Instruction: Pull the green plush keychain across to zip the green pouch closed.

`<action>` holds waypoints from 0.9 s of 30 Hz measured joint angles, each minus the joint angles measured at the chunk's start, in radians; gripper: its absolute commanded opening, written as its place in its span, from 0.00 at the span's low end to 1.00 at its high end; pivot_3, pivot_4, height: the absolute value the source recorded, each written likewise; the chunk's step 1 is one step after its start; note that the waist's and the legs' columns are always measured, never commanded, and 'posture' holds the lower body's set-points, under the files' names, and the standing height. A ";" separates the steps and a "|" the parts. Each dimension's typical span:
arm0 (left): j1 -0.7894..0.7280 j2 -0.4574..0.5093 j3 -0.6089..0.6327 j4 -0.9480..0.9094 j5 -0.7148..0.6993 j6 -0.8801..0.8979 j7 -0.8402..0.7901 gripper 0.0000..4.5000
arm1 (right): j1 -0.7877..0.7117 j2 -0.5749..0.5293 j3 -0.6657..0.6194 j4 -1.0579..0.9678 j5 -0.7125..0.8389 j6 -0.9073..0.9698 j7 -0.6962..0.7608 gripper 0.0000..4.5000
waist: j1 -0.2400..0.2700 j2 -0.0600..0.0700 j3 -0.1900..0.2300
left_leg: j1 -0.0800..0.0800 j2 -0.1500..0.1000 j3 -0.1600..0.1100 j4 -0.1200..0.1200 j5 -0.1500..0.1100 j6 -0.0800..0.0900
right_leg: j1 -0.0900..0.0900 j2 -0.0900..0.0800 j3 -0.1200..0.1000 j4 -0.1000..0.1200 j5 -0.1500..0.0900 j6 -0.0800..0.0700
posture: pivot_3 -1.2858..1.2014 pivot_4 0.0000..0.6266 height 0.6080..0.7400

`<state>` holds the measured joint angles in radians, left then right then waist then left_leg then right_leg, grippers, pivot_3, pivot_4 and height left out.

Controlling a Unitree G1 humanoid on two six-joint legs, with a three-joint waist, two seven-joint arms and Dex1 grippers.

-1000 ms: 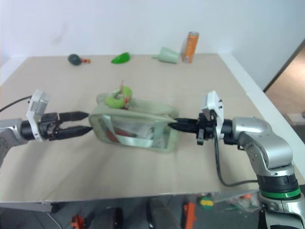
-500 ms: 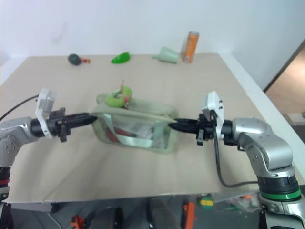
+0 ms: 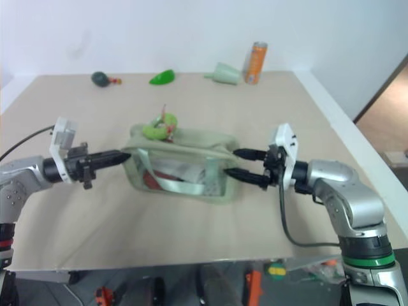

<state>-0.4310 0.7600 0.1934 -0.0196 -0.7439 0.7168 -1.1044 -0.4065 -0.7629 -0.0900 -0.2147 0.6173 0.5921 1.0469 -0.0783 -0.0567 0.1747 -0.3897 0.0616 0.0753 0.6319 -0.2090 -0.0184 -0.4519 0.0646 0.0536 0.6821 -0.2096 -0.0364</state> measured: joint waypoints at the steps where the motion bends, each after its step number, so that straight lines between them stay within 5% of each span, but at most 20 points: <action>1: 0.000 0.000 0.000 0.000 0.000 0.000 0.000 0.00 | 0.002 -0.005 -0.001 -0.001 0.006 0.006 0.004 0.99 | 0.000 0.000 0.000 | 0.000 0.000 0.000 0.000 0.000 0.000 | 0.000 0.000 0.000 0.000 0.000 0.000 | 0.52 0.24 1.00; 11: -0.009 0.001 -0.004 0.000 0.008 0.001 0.006 0.00 | -0.128 -0.014 -0.268 0.064 0.288 0.123 0.012 0.99 | -0.002 0.000 0.000 | 0.001 0.000 -0.001 0.000 0.000 0.000 | 0.000 0.001 0.000 0.000 0.001 0.001 | 0.52 0.24 1.00; 18: -0.017 -0.005 -0.010 -0.003 0.016 0.003 0.007 0.00 | -0.345 0.095 -0.001 0.081 0.020 -0.100 -0.046 0.99 | 0.001 0.001 0.000 | -0.001 -0.001 -0.009 0.000 0.000 0.000 | 0.000 0.005 0.001 0.000 0.001 0.001 | 0.52 0.24 1.00; 27: -0.014 -0.014 -0.011 -0.019 0.016 0.002 0.008 0.00 | -0.525 0.151 0.254 0.239 -0.299 -0.479 0.104 0.99 | 0.004 0.001 0.000 | -0.004 -0.001 -0.009 0.000 -0.001 0.000 | -0.002 0.002 0.001 -0.001 -0.001 -0.001 | 0.52 0.24 1.00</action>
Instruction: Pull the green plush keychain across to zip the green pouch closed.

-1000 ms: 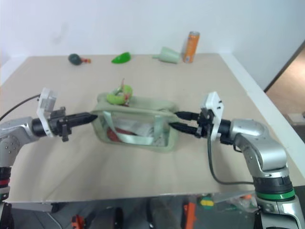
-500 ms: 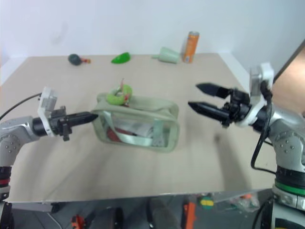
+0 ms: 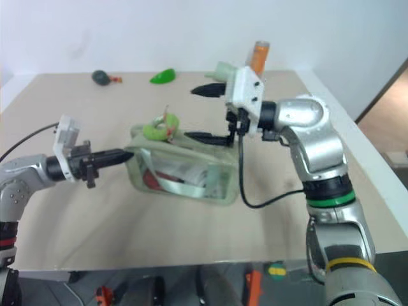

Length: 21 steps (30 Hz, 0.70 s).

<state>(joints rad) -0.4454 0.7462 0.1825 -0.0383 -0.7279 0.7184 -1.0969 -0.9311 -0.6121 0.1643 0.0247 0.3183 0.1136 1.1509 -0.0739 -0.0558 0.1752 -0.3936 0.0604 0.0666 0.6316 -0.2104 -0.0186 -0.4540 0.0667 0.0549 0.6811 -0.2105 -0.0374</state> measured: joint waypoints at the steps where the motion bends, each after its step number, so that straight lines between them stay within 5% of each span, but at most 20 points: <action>1: 0.001 0.000 0.000 -0.003 0.000 0.000 0.000 0.00 | -0.006 0.002 0.012 0.011 -0.016 -0.027 0.012 0.99 | 0.000 0.000 0.000 | 0.000 0.000 0.000 0.000 0.000 0.000 | 0.000 0.000 0.000 0.000 0.000 0.000 | 0.52 0.24 1.00; 13: 0.031 -0.004 0.014 -0.030 -0.010 0.000 0.020 0.00 | -0.181 0.068 0.110 0.353 -0.295 -0.576 0.049 0.99 | -0.001 0.000 0.000 | 0.001 0.000 0.000 0.001 0.000 0.000 | 0.000 -0.001 0.001 0.001 0.000 0.000 | 0.52 0.24 1.00; 21: 0.045 -0.011 0.022 -0.040 -0.020 -0.001 0.044 0.00 | -0.194 0.123 0.156 0.444 -0.354 -0.705 0.047 0.99 | 0.000 0.000 0.000 | 0.001 0.000 0.000 0.001 0.000 0.000 | 0.001 -0.001 0.002 0.001 0.001 0.000 | 0.52 0.24 1.00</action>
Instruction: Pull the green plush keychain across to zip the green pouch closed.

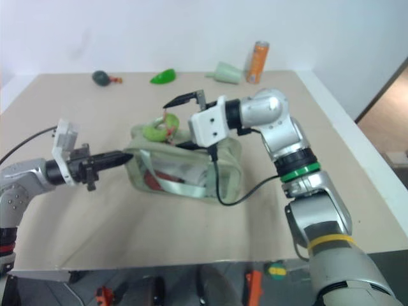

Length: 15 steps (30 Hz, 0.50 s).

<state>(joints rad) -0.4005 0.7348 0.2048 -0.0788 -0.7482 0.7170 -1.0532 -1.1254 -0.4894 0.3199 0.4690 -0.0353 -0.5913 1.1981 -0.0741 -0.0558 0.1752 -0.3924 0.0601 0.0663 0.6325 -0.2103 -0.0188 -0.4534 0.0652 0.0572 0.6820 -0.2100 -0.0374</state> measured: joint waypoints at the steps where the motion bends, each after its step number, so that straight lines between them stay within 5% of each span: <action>1: 0.000 0.000 0.000 0.000 0.000 0.000 0.001 0.00 | -0.001 0.001 0.002 0.007 -0.003 -0.007 -0.001 0.99 | 0.000 0.000 0.000 | 0.000 0.000 0.000 0.000 0.000 0.000 | 0.000 0.000 0.000 0.000 0.000 0.000 | 0.52 0.24 1.00; 15: 0.013 -0.001 0.008 -0.010 -0.008 -0.002 0.018 0.00 | -0.067 0.059 0.005 0.162 -0.068 -0.096 -0.067 0.94 | -0.001 0.000 0.000 | 0.000 0.000 0.001 0.000 0.000 0.000 | 0.000 0.000 0.001 0.000 0.000 0.000 | 0.52 0.24 1.00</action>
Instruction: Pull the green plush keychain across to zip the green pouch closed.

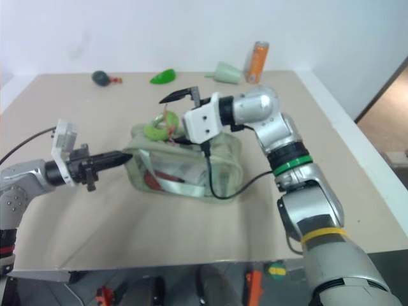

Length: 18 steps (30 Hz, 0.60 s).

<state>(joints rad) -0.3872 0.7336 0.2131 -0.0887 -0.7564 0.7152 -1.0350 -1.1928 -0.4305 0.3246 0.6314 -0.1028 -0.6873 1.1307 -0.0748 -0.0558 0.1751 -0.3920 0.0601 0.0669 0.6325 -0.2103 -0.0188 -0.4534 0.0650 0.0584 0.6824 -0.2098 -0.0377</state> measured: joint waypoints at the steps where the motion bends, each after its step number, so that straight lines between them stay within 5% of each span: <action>1: 0.003 0.000 0.000 0.000 0.000 -0.005 0.002 0.00 | 0.000 0.007 0.000 0.008 0.000 -0.003 -0.005 0.94 | 0.000 0.000 0.000 | 0.000 0.000 0.000 0.000 0.000 0.000 | 0.000 0.000 0.000 0.000 0.000 0.000 | 0.52 0.24 1.00; 18: 0.022 -0.002 0.011 -0.004 -0.002 -0.021 0.005 0.00 | 0.000 0.029 -0.001 0.036 0.014 0.038 -0.003 0.94 | 0.000 0.000 0.000 | 0.001 0.000 0.000 0.000 0.000 0.000 | 0.000 0.000 0.000 0.000 0.000 0.000 | 0.52 0.24 1.00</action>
<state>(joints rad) -0.3651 0.7317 0.2237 -0.0924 -0.7588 0.6946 -1.0303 -1.1927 -0.4019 0.3239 0.6671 -0.0892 -0.6492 1.1274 -0.0751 -0.0558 0.1751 -0.3915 0.0604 0.0667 0.6325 -0.2103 -0.0188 -0.4533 0.0653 0.0583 0.6827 -0.2096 -0.0380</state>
